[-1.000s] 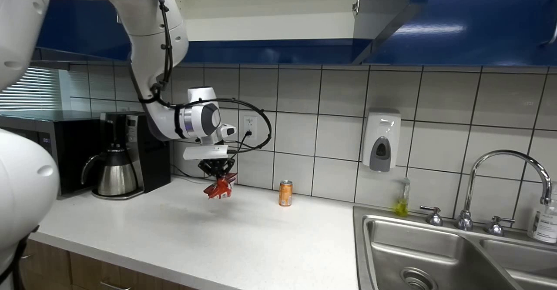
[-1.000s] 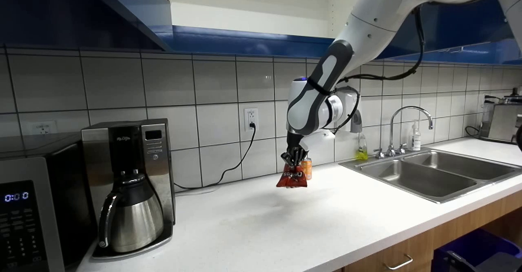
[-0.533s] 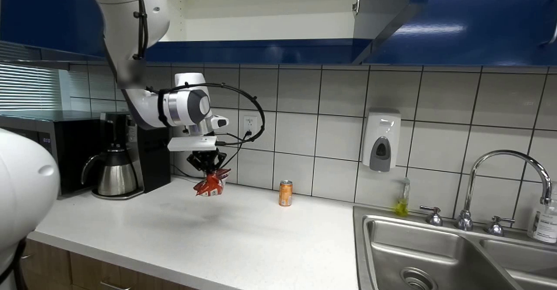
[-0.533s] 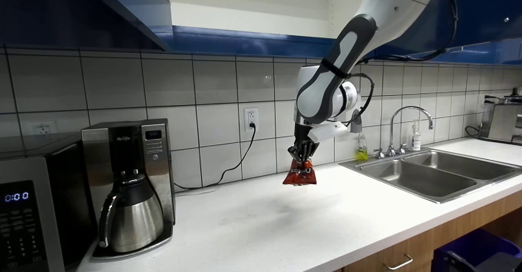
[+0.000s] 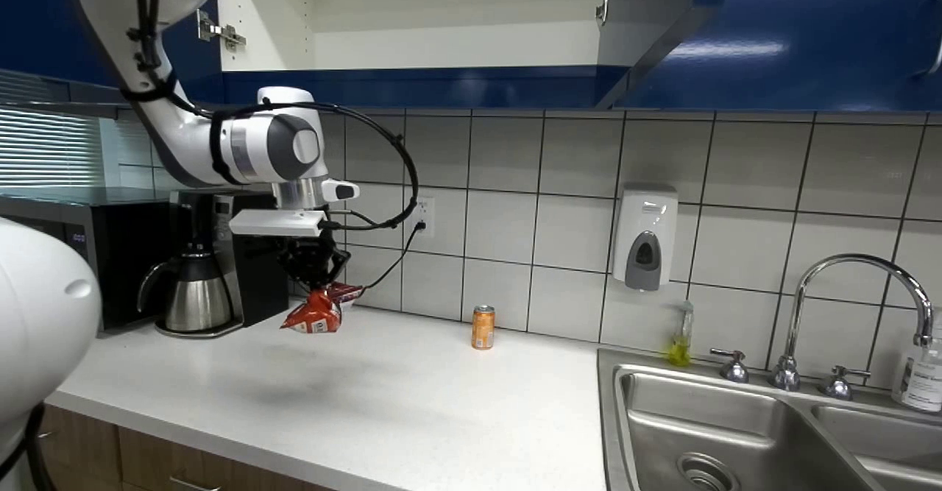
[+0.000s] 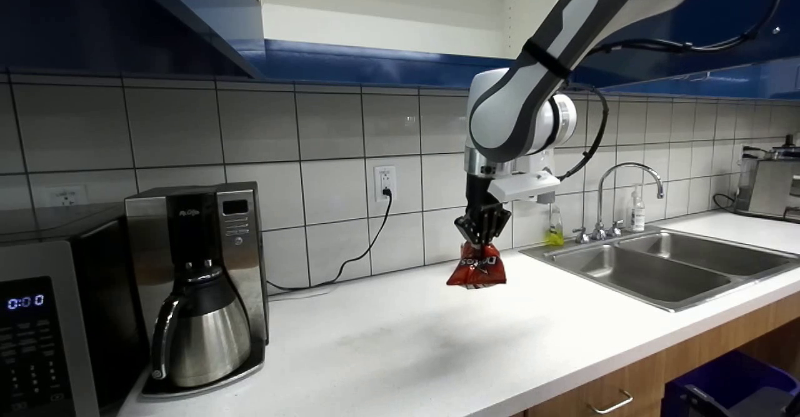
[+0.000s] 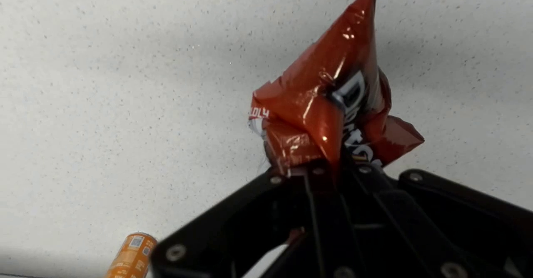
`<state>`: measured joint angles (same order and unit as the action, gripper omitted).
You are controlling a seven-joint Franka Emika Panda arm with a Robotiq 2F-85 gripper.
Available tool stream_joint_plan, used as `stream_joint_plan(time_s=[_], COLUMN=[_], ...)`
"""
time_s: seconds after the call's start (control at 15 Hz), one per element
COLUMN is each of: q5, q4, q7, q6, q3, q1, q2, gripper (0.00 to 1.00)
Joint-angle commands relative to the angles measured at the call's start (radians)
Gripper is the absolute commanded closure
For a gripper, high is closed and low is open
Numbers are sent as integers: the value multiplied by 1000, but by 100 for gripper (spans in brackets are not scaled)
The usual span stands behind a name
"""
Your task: Put the orange sachet in the top cabinet
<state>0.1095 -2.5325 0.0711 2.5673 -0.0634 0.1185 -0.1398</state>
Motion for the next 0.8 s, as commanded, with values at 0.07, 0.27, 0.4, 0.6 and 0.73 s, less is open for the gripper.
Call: stream_joint_plan(time_s=[0.07,0.27,0.4,0.6,0.73], q5=[-65,-126,-156,-182,-173], q4=[-81,-92,-91,-85,-78], q7=[33,23,21,15,17], q6=[-136,-233,-295,-367,-397], q3=[-32,-32,-29,-26,-27], q1=[0,9,12,11,2], q2=[-170,-233,-263,-293,-302], gripper=[98,98,98,98,98])
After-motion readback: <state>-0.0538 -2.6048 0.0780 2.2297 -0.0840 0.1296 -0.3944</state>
